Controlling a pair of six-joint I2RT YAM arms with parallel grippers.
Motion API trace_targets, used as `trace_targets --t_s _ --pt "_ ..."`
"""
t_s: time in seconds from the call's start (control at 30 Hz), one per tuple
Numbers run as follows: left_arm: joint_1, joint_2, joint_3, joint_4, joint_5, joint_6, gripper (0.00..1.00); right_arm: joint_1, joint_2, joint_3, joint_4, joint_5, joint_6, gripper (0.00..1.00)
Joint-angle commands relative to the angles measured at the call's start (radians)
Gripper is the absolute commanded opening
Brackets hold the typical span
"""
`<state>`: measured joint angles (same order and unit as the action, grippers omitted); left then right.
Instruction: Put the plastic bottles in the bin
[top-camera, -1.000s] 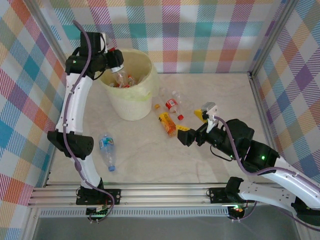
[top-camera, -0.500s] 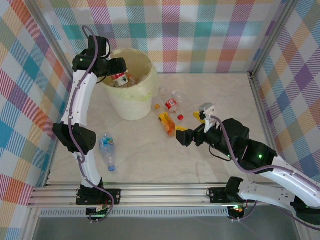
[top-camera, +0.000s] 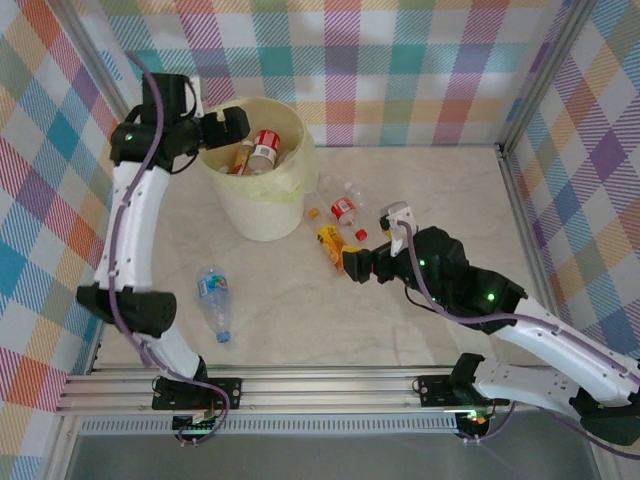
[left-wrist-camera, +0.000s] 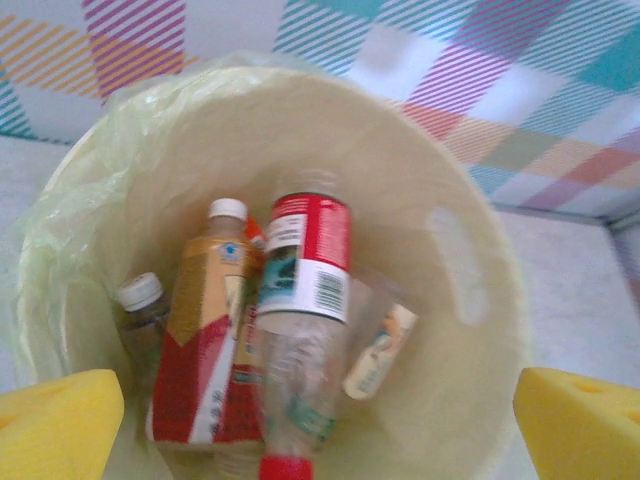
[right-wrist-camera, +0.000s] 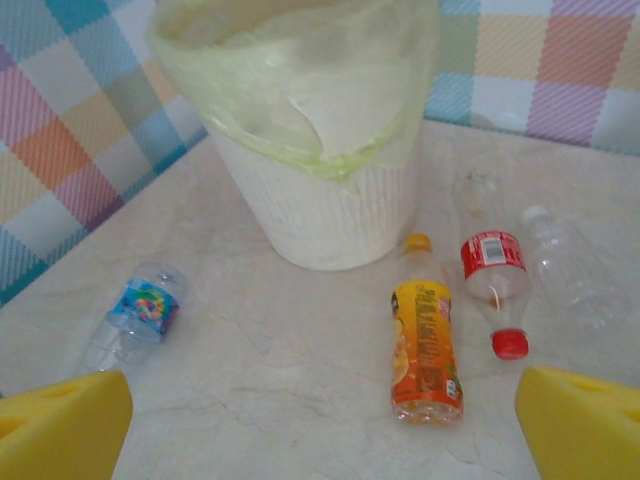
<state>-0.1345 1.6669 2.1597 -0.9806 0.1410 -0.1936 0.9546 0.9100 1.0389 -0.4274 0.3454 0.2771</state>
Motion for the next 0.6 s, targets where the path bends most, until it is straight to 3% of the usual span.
trace_targets --t_s 0.0,0.23,0.57 --pt "0.013 -0.125 -0.1 0.085 0.16 0.009 1.0 -0.057 0.027 -0.017 0.0 -0.088 0.042 0.97" --pt "0.002 -0.38 -0.492 0.21 0.46 -0.063 1.0 -0.184 0.167 -0.018 -0.011 -0.249 0.09 0.89" --pt "-0.086 -0.753 -1.061 0.363 0.556 -0.19 1.0 -0.265 0.407 -0.012 0.033 -0.359 0.06 0.82"
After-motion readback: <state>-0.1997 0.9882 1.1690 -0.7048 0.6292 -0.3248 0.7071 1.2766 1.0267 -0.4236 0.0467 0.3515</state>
